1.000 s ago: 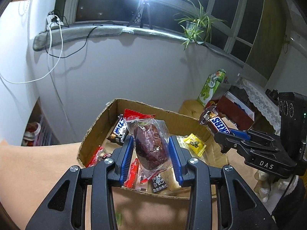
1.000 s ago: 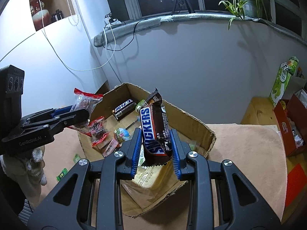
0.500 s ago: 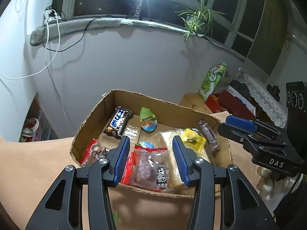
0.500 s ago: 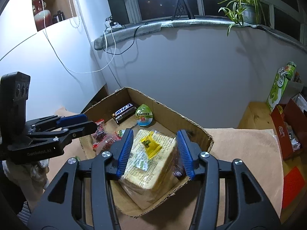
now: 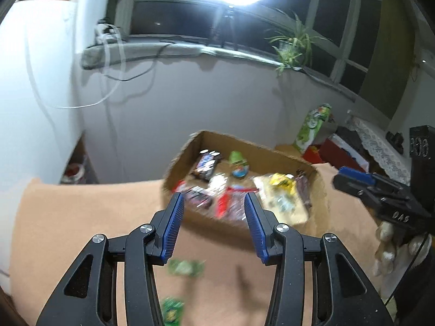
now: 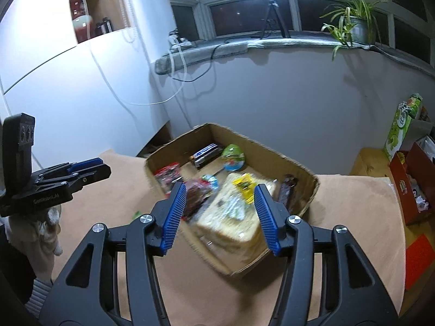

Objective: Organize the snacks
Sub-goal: 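Withdraw both tools from the box back toward the green candies, then grasp the dark green candy with the left tool while the right tool grasps the light green candy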

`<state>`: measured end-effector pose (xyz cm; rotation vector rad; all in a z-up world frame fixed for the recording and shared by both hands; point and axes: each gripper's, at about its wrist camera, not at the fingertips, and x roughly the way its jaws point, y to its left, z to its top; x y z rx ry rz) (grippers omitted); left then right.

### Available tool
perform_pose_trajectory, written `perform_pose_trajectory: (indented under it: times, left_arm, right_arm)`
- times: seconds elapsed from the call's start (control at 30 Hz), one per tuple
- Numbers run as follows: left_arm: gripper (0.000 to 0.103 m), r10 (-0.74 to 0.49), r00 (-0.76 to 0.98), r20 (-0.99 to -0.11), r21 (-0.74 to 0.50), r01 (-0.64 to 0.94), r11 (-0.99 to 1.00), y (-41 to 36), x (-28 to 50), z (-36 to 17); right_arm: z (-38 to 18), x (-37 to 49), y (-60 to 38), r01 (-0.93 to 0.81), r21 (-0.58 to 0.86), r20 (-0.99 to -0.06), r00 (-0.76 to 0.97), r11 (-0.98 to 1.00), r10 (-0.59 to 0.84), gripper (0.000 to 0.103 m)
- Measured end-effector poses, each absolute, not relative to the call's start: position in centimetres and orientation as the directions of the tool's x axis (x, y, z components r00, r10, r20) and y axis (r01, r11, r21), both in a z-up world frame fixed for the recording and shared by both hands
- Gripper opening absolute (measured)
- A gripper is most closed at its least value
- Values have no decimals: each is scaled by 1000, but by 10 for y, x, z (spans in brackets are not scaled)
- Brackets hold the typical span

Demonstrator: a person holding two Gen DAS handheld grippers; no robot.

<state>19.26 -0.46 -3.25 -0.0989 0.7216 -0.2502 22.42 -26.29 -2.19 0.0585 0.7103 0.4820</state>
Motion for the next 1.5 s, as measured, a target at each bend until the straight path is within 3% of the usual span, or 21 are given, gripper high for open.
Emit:
perform_pose_trajectory:
  times: [0.3, 0.67, 0.93, 1.0, 1.5]
  left_arm:
    - [45, -179, 728, -662, -197, 61, 979, 50, 132, -50]
    - [45, -206, 685, -699, -216, 72, 974, 46, 102, -83]
    - [45, -230, 647, -727, -203, 118, 972, 32, 102, -112]
    - [60, -218, 637, -740, -194, 109, 975, 31, 103, -116]
    - [60, -126, 622, -773, -111, 63, 992, 27, 119, -140]
  right_arm:
    - [-35, 186, -225, -505, 207, -637, 580, 838, 507, 55]
    - [-70, 176, -158, -663, 211, -713, 398, 718, 577, 55]
    - [-92, 190, -126, -688, 135, -774, 376, 713, 509, 55]
    - [-98, 196, -121, -685, 124, -785, 376, 718, 493, 55]
    - [-115, 212, -86, -718, 88, -819, 342, 690, 460, 55]
